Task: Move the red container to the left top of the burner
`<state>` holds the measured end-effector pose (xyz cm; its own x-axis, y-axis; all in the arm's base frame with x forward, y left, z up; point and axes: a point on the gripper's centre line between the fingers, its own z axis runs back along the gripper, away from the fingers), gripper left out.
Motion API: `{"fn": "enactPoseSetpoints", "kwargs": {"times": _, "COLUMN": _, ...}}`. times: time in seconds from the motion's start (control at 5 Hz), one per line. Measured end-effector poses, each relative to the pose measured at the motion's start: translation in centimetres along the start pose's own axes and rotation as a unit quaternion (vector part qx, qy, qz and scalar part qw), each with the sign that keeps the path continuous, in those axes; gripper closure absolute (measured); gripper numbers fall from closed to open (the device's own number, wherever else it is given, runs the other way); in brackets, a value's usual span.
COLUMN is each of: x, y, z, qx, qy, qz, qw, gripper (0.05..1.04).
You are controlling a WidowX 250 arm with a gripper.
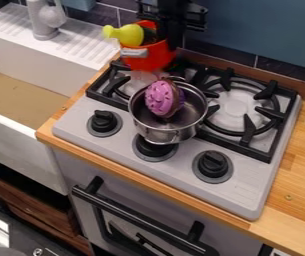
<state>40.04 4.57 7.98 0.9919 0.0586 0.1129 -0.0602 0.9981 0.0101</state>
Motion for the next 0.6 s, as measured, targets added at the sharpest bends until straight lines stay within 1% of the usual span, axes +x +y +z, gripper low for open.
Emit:
{"fn": "enactPoseSetpoints", "kwargs": {"times": 0.2, "x": -0.26, "y": -0.16, "z": 0.59, "qx": -0.004, "qy": -0.009, "qz": -0.011, "qw": 0.9999, "gripper": 1.029}}
{"fn": "enactPoseSetpoints", "kwargs": {"times": 0.6, "x": -1.05, "y": 0.21, "z": 1.04, "qx": -0.007, "qy": -0.016, "qz": -0.029, "qw": 0.9994, "gripper": 1.029}}
